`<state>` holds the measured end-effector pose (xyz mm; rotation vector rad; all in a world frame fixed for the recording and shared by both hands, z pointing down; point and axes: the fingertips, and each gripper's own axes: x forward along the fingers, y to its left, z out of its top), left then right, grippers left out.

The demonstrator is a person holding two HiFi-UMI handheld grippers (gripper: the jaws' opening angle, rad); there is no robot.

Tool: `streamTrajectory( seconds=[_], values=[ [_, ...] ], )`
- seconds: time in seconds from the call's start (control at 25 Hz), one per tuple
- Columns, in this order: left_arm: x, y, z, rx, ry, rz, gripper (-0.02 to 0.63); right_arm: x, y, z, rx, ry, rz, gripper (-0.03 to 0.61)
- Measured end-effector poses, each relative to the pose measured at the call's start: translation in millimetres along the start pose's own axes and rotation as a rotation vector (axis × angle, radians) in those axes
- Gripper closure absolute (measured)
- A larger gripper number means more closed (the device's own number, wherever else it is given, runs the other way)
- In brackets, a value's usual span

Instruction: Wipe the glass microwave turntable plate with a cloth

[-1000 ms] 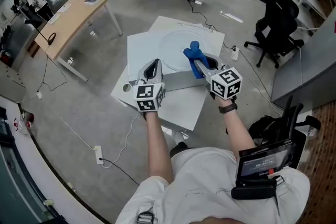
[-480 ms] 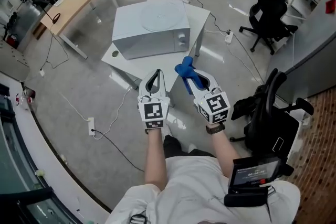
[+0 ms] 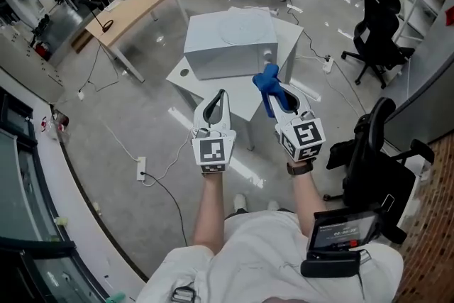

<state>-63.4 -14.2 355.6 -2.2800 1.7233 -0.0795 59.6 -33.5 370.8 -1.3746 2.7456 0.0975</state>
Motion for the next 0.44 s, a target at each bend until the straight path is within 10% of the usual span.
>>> streamTrajectory(
  seconds=[0.44],
  values=[
    [-7.7, 12.9, -27.3, -0.023, 0.03, -0.026, 0.612, 13.5, 22.6, -21.3, 0.006, 0.043, 0.035, 0.512]
  ],
)
